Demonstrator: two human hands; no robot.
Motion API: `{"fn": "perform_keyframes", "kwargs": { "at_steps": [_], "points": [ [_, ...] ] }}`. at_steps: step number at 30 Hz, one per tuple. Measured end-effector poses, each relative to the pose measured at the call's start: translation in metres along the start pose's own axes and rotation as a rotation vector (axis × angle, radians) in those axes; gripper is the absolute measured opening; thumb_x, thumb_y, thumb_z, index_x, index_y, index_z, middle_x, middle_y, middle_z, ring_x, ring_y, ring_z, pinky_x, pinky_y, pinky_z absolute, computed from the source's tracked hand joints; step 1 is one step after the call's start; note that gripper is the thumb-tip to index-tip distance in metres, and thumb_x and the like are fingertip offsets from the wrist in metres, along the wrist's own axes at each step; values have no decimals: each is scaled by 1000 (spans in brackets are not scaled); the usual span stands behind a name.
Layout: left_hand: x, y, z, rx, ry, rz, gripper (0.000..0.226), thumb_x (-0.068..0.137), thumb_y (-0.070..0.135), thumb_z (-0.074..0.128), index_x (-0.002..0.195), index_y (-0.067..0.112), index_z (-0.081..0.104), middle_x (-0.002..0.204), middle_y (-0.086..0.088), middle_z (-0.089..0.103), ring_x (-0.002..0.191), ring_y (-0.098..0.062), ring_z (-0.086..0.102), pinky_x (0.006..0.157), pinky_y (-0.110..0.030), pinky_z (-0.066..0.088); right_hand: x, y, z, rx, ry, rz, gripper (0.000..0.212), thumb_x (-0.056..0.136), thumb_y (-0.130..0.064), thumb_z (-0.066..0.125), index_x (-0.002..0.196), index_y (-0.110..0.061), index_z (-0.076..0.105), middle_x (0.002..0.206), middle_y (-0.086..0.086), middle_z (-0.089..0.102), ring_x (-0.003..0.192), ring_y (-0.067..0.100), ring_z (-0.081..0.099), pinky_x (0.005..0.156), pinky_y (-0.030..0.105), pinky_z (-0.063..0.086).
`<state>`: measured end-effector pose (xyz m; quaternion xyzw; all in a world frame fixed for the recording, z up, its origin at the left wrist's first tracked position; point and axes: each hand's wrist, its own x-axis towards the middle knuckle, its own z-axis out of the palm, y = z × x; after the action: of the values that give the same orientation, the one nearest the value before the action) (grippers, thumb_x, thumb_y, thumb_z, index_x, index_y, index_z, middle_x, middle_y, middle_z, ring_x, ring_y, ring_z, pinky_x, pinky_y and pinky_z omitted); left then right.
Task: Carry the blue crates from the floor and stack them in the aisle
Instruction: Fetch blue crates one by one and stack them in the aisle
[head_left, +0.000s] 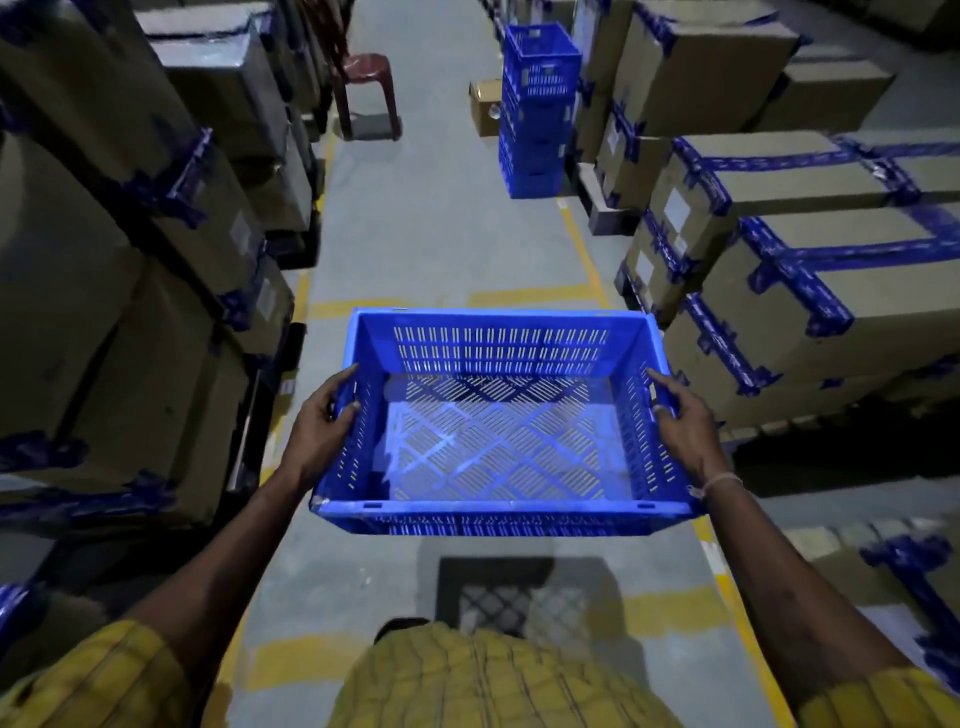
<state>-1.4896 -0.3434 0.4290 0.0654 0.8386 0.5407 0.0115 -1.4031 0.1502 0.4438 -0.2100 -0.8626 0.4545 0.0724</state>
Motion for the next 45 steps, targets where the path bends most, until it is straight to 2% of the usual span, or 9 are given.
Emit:
{"fn": "perform_keyframes", "kwargs": {
  "at_steps": [6, 11, 15, 19, 24, 30, 38, 41, 45],
  "points": [
    [127, -17, 7, -7, 4, -29, 53, 101, 7, 57, 145, 35, 52, 140, 1, 62, 114, -11, 64, 92, -34, 56, 130, -38, 25, -65, -14, -4, 52, 97, -3, 51, 138, -34, 57, 131, 8, 61, 97, 27, 64, 78, 44, 56],
    [258, -42, 11, 12, 9, -51, 53, 101, 9, 57, 147, 34, 49, 136, 2, 63, 113, -9, 63, 82, -11, 51, 241, -63, 69, -63, -13, 24, 52, 97, -4, 50, 138, -36, 57, 117, 6, 64, 82, 29, 66, 71, 48, 57],
    [376, -66, 4, 29, -32, -63, 55, 102, 15, 57, 146, 46, 47, 134, -2, 64, 115, -19, 66, 91, -35, 56, 334, -96, 106, -46, -5, 79, 51, 98, -2, 48, 140, -30, 56, 115, 9, 64, 72, 23, 61, 65, 38, 53],
    [499, -62, -10, 93, -92, -6, 56, 98, 20, 57, 140, 55, 46, 144, 6, 58, 128, -14, 58, 106, -43, 50, 429, -131, 127, -22, 9, 73, 52, 98, 0, 47, 143, -25, 53, 130, 12, 61, 93, 27, 62, 74, 38, 51],
    [632, -38, -11, 130, -122, -2, 62, 99, 9, 57, 145, 49, 45, 135, 4, 64, 114, -14, 65, 97, -42, 55, 525, -161, 146, 16, 68, 92, 52, 97, 0, 48, 141, -25, 55, 138, 8, 58, 114, 29, 61, 92, 47, 54],
    [793, -37, 22, 128, -159, 3, 64, 97, 3, 55, 148, 42, 47, 126, 3, 70, 99, -9, 67, 91, -42, 58, 676, -182, 161, -1, 112, 104, 53, 94, 5, 49, 140, -22, 57, 120, 6, 62, 103, 19, 58, 80, 26, 42],
    [1005, -19, 74, 137, -133, -18, 57, 98, 7, 53, 148, 35, 48, 116, -4, 74, 85, -9, 68, 78, -37, 58, 903, -201, 163, -15, 143, 86, 56, 85, -10, 52, 133, -37, 61, 114, 12, 68, 96, 27, 66, 87, 42, 54],
    [1077, -8, 86, 151, -113, -7, 58, 98, 6, 53, 148, 34, 48, 113, -5, 74, 80, -7, 66, 72, -32, 55, 977, -229, 160, -54, 133, 75, 55, 89, 0, 53, 137, -27, 61, 124, 16, 64, 110, 32, 62, 94, 37, 48],
    [1161, -6, 91, 123, -98, -26, 60, 98, 7, 53, 148, 38, 48, 119, -4, 73, 91, -15, 71, 82, -43, 60, 1063, -262, 162, -82, 116, 59, 56, 90, 2, 54, 139, -25, 59, 120, 17, 64, 107, 33, 61, 82, 30, 44]
  ]
}}
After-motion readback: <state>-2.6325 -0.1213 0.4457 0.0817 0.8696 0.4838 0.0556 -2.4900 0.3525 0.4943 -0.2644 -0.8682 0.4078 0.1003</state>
